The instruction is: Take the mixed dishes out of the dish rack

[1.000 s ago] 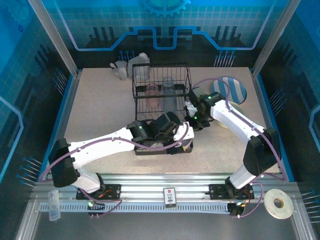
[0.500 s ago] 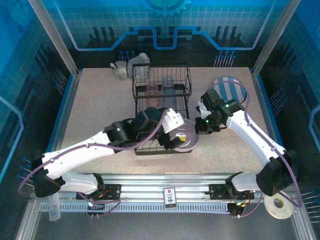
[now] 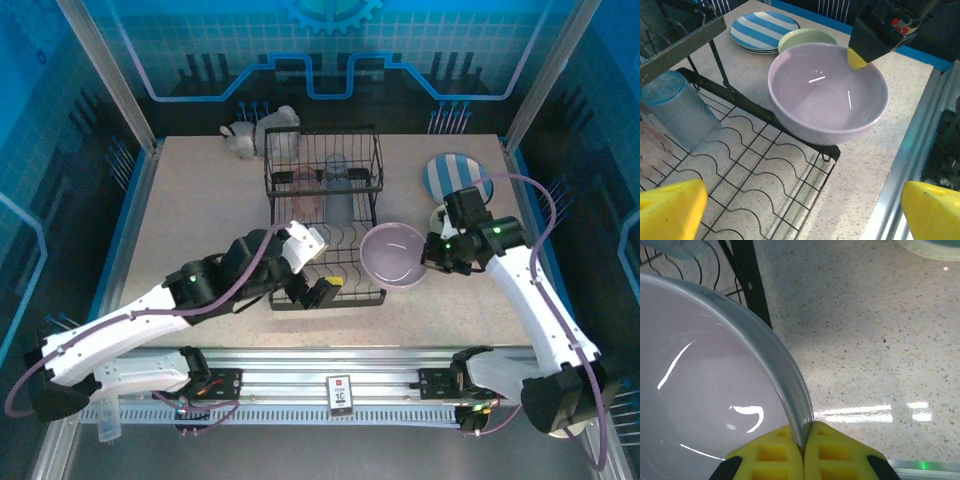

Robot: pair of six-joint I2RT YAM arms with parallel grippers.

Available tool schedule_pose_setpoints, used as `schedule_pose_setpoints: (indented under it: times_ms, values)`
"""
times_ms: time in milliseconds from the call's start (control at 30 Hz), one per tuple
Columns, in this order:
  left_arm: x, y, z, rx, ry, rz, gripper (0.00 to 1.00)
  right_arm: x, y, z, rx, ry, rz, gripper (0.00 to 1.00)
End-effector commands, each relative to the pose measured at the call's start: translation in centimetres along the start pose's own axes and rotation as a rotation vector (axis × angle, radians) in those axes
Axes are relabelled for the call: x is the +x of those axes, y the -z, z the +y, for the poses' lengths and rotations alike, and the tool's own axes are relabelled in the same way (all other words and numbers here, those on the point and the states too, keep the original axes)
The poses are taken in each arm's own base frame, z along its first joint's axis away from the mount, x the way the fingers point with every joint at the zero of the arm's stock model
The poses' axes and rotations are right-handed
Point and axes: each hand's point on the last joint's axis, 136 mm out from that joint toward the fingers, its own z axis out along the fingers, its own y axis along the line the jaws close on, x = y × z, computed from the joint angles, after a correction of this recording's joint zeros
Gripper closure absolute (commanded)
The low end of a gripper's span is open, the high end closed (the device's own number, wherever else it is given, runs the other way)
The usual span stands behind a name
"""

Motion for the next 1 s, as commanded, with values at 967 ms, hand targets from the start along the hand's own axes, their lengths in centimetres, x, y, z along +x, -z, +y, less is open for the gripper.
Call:
schedule_pose_setpoints:
  times_ms: [967]
  values:
    - [2.9,-0.6,4.1,-0.111,0.343,-0.034,0.01,-14.2,-2.0,-15.9,0.08,-0.661,-0.272,1.0]
